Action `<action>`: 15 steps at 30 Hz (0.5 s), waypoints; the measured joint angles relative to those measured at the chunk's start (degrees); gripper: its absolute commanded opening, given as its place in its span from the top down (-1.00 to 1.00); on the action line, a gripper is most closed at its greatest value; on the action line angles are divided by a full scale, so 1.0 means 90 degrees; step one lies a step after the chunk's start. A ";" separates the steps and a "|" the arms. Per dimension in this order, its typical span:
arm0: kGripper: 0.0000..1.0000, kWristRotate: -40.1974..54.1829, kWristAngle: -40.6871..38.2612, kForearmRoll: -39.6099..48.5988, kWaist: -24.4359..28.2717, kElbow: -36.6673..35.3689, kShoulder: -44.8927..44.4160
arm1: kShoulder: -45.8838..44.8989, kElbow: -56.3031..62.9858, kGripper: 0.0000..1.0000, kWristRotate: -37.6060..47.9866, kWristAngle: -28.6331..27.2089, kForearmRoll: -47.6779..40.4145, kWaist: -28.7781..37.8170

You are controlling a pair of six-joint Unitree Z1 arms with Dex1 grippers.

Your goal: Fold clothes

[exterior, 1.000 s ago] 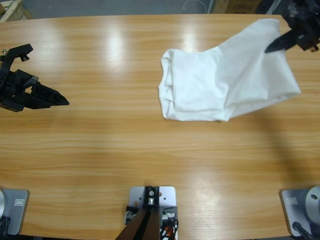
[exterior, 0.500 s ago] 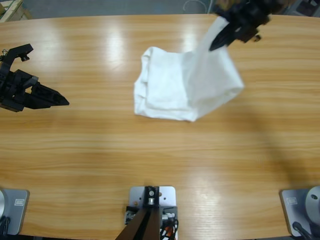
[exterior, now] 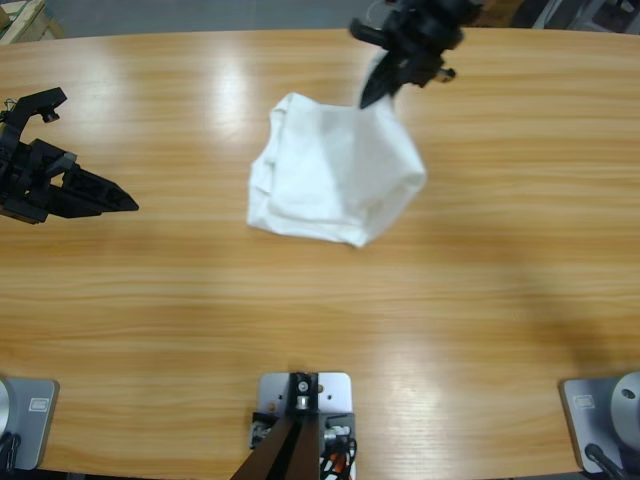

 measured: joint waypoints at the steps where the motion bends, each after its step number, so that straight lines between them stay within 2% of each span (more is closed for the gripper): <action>1: -0.74 0.0000 0.0000 0.0000 0.0000 0.0000 0.0000 | 0.0107 -0.0171 1.00 0.0018 0.0000 0.0076 0.0100; 8: -0.74 0.0000 0.0000 0.0000 0.0001 0.0011 0.0000 | 0.0864 -0.1389 1.00 0.0089 0.0000 0.0658 0.0473; 15: -0.74 0.0001 0.0000 0.0000 0.0006 0.0011 0.0000 | 0.1279 -0.2201 1.00 0.0090 0.0000 0.1106 0.0548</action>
